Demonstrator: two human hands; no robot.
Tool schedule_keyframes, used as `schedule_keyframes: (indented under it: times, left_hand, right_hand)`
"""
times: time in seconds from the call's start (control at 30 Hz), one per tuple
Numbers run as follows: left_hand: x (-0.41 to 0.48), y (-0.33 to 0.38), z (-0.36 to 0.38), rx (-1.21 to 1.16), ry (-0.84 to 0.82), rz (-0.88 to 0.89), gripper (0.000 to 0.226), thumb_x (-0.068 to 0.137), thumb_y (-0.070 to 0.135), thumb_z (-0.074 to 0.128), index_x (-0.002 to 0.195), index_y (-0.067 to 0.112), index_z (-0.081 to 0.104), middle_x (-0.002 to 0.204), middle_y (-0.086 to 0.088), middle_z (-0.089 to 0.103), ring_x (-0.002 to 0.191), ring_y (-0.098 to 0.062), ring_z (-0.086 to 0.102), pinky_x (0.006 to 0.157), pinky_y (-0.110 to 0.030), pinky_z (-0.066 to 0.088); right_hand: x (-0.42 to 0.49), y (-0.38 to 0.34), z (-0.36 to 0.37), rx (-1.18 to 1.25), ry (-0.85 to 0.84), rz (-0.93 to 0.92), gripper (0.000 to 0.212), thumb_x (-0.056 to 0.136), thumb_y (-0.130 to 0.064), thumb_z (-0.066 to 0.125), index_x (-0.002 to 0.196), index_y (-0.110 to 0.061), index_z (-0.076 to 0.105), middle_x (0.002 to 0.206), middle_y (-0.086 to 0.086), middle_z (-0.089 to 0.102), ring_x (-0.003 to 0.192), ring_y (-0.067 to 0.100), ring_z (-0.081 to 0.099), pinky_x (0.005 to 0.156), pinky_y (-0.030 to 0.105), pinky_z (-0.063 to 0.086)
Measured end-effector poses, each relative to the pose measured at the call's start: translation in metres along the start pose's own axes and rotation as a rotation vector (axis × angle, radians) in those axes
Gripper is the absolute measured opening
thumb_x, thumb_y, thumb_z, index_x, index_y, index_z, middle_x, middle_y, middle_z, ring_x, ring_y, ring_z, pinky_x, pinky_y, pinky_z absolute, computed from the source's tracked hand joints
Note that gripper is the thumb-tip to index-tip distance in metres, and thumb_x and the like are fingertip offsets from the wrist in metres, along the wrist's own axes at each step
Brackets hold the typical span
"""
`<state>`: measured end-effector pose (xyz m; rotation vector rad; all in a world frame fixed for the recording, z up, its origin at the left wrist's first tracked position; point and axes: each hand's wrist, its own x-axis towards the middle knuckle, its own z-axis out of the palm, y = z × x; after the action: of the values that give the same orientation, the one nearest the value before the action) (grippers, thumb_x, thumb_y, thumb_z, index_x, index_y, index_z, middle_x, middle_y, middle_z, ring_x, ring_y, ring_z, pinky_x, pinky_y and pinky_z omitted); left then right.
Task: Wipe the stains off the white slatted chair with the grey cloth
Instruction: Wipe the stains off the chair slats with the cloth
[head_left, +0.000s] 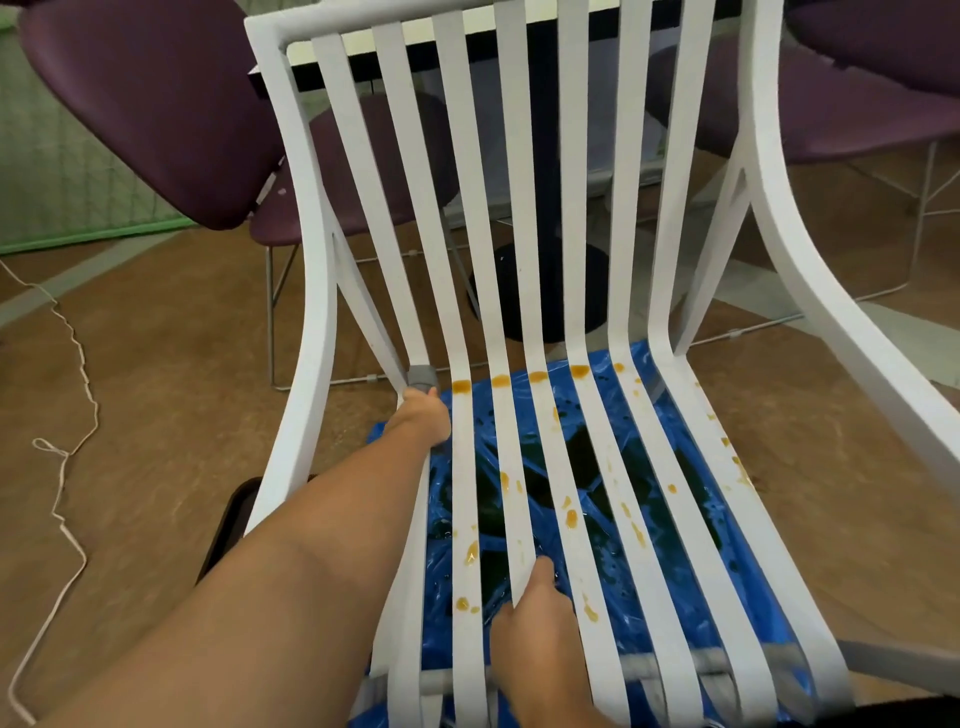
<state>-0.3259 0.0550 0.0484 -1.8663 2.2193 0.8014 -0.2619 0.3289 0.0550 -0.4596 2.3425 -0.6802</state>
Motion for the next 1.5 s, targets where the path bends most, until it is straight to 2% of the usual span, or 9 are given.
schedule_keyframes:
  times: [0.13,0.2,0.3,0.53,0.73,0.83,0.93,1.07,1.5]
  left_hand:
    - [-0.027,-0.008,0.002,0.253,-0.037,0.065,0.055,0.109,0.022,0.021,0.158,0.002,0.008,0.158,-0.022,0.026,0.141,-0.039,0.037,0.114,-0.043,0.035]
    - [-0.033,-0.024,0.012,0.368,-0.013,0.161,0.058,0.108,0.018,0.021,0.160,0.005,0.001,0.158,-0.016,0.027,0.137,-0.037,0.039,0.113,-0.042,0.033]
    - [-0.044,-0.043,0.022,0.469,0.021,0.224,0.057,0.107,0.016,0.023,0.160,0.005,0.006,0.157,-0.019,0.031,0.130,-0.036,0.046,0.109,-0.043,0.035]
    - [-0.115,-0.078,0.028,0.291,0.048,0.162,0.056,0.106,0.011,0.027,0.160,0.014,0.014,0.134,-0.019,0.041,0.112,-0.028,0.056,0.086,-0.035,0.047]
    - [-0.178,-0.112,0.036,0.158,0.126,0.174,0.031,0.109,0.020,0.030,0.133,0.006,0.044,0.121,-0.013,0.057,0.100,-0.029,0.065,0.076,-0.034,0.052]
    - [-0.202,-0.129,0.042,0.006,0.107,0.107,0.039,0.110,0.034,0.022,0.114,0.005,0.047,0.107,-0.018,0.066,0.094,-0.035,0.066,0.069,-0.037,0.045]
    - [-0.223,-0.139,0.044,-0.111,0.061,0.049,0.041,0.109,0.040,0.022,0.111,0.006,0.045,0.107,-0.019,0.065,0.098,-0.038,0.063,0.071,-0.036,0.039]
    - [-0.240,-0.149,0.048,-0.141,0.022,0.015,0.037,0.109,0.042,0.020,0.109,0.011,0.041,0.087,-0.004,0.051,0.084,-0.027,0.052,0.073,-0.038,0.038]
    - [-0.190,-0.116,0.048,0.104,0.113,0.006,0.039,0.108,0.041,0.028,0.124,0.009,0.043,0.111,-0.013,0.068,0.097,-0.030,0.068,0.070,-0.038,0.051]
  right_hand:
    - [-0.003,0.001,0.002,0.018,0.024,-0.011,0.025,0.098,-0.016,0.050,0.118,-0.022,0.038,0.085,-0.006,0.057,0.070,0.009,0.058,0.067,0.025,0.056]
    - [-0.005,0.001,0.005,0.030,0.052,-0.022,0.025,0.096,-0.017,0.052,0.118,-0.022,0.040,0.084,-0.004,0.060,0.069,0.009,0.062,0.065,0.027,0.059]
    - [-0.006,0.000,0.005,0.046,0.074,-0.029,0.021,0.095,-0.016,0.051,0.114,-0.021,0.042,0.082,-0.002,0.061,0.068,0.011,0.063,0.061,0.031,0.060]
    - [-0.011,-0.001,0.002,0.072,0.061,-0.037,0.024,0.091,-0.010,0.045,0.114,-0.017,0.044,0.082,0.000,0.061,0.067,0.015,0.063,0.056,0.034,0.058]
    - [-0.012,-0.002,-0.004,0.098,0.033,-0.056,0.023,0.090,-0.007,0.047,0.112,-0.015,0.043,0.082,0.001,0.060,0.069,0.016,0.063,0.059,0.035,0.058]
    - [-0.013,-0.002,-0.006,0.100,0.032,-0.055,0.027,0.091,-0.007,0.048,0.117,-0.011,0.044,0.085,0.003,0.061,0.071,0.017,0.062,0.055,0.030,0.052]
    - [-0.015,-0.001,-0.005,0.105,0.030,-0.062,0.028,0.092,-0.008,0.048,0.119,-0.010,0.045,0.087,0.002,0.059,0.075,0.019,0.063,0.059,0.030,0.051]
    - [-0.015,0.000,-0.004,0.105,0.039,-0.077,0.028,0.093,-0.009,0.048,0.120,-0.010,0.045,0.088,0.001,0.057,0.078,0.020,0.062,0.062,0.031,0.052]
    - [-0.013,-0.001,-0.003,0.096,0.015,-0.046,0.042,0.090,-0.005,0.046,0.132,-0.010,0.040,0.083,0.001,0.059,0.067,0.014,0.061,0.045,0.023,0.042]
